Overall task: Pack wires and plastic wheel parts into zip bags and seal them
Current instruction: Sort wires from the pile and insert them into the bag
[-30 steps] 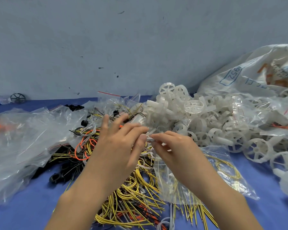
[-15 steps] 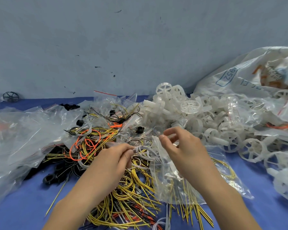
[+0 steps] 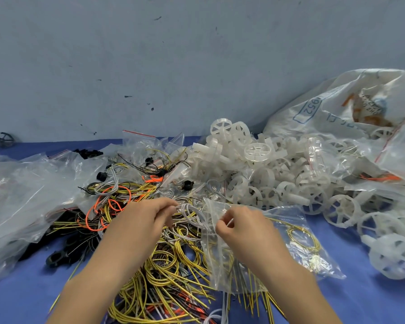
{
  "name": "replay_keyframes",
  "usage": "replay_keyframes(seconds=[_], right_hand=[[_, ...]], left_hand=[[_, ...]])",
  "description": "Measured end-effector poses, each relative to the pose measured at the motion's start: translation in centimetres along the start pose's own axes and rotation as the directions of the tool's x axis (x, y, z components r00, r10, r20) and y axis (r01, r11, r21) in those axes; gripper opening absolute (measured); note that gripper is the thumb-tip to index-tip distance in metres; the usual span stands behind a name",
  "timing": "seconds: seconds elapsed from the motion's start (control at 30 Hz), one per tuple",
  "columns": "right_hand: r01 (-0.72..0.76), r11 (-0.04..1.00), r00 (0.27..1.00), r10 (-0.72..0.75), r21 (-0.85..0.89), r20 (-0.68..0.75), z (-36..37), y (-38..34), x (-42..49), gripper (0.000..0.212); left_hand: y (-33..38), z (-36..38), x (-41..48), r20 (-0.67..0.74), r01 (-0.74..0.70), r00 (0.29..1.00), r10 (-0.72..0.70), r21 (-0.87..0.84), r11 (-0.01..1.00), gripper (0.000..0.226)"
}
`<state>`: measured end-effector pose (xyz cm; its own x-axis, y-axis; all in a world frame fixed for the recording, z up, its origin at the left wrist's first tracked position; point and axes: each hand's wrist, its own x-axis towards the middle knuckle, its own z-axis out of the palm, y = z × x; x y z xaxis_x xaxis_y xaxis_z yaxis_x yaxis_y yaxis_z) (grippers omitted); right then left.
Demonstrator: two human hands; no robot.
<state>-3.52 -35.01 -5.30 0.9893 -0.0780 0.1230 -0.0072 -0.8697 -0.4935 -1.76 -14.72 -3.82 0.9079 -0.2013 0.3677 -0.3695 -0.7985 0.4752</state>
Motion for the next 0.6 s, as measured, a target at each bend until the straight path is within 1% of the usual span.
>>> replay_keyframes(seconds=[0.07, 0.17, 0.23, 0.3, 0.37, 0.43, 0.5, 0.53, 0.6], right_hand=[[0.007, 0.998, 1.0, -0.008, 0.054, 0.009, -0.2, -0.2, 0.0, 0.024], [0.012, 0.992, 1.0, -0.013, 0.127, 0.004, -0.7, -0.5, 0.0, 0.022], [0.023, 0.987, 1.0, -0.022, 0.156, -0.009, -1.0, -0.6, 0.0, 0.022], [0.039, 0.98, 0.999, -0.038, 0.196, -0.013, -1.4, -0.8, -0.1, 0.022], [0.054, 0.976, 0.998, -0.052, 0.209, -0.017, -1.8, -0.8, -0.1, 0.021], [0.065, 0.972, 0.998, -0.064, 0.227, -0.012, -2.3, -0.7, 0.0, 0.023], [0.06, 0.962, 0.998, -0.057, 0.267, -0.02, -2.8, -0.4, 0.0, 0.024], [0.056, 0.956, 0.998, -0.053, 0.288, -0.02, -3.0, -0.3, 0.1, 0.023], [0.051, 0.945, 0.999, -0.051, 0.324, -0.008, -3.4, 0.0, 0.1, 0.02]], left_hand=[[0.1, -0.2, 0.1, 0.035, -0.008, 0.999, 0.008, -0.005, 1.0, 0.016], [1.3, 1.0, 0.2, 0.146, -0.055, 0.988, 0.054, 0.001, 0.998, 0.015], [2.7, 2.2, 0.5, 0.229, -0.058, 0.97, 0.078, -0.09, 0.994, 0.019], [4.1, 3.2, 0.9, 0.338, 0.038, 0.939, 0.057, -0.267, 0.963, 0.03], [5.2, 3.9, 1.6, 0.434, 0.185, 0.901, 0.018, -0.42, 0.888, 0.034], [5.8, 4.5, 2.4, 0.512, 0.326, 0.859, -0.002, -0.545, 0.773, 0.034], [6.2, 5.0, 3.3, 0.616, 0.446, 0.786, 0.054, -0.625, 0.641, 0.03], [6.3, 5.3, 3.6, 0.656, 0.486, 0.748, 0.099, -0.644, 0.59, 0.028], [6.7, 5.9, 4.1, 0.701, 0.55, 0.697, 0.15, -0.658, 0.515, 0.029]])
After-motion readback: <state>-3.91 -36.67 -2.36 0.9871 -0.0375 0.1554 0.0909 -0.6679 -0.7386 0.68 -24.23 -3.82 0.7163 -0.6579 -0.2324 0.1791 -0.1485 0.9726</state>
